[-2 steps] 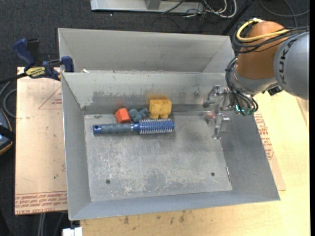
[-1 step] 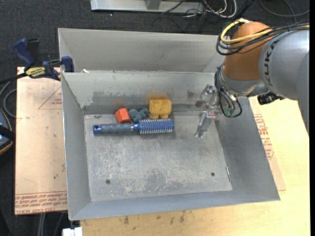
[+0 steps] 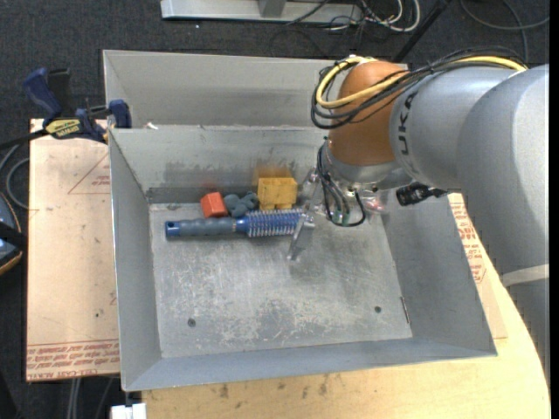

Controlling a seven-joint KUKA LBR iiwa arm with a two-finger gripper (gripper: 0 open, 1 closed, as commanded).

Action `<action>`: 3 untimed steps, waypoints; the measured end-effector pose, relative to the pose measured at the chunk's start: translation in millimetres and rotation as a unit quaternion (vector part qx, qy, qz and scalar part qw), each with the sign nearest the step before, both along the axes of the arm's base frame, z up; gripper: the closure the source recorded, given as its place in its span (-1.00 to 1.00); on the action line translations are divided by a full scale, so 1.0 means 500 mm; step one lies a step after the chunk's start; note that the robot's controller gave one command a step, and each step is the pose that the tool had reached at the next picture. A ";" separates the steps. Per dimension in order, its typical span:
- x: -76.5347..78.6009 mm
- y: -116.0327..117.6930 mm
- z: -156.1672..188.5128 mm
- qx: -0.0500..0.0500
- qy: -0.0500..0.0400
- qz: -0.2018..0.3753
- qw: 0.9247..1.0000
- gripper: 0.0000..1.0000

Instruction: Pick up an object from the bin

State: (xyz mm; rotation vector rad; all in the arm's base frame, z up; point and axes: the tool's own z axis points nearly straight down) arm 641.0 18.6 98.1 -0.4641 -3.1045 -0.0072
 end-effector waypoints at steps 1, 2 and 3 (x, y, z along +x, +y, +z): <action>-0.035 0.011 -0.045 -0.002 -0.011 -0.046 0.999 -1.00; -0.035 0.013 -0.044 -0.002 -0.010 -0.045 0.999 1.00; -0.005 0.060 0.280 -0.002 -0.006 -0.012 1.000 1.00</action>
Offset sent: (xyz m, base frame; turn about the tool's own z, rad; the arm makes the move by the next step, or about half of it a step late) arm -0.0231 0.0064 -0.0281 0.0938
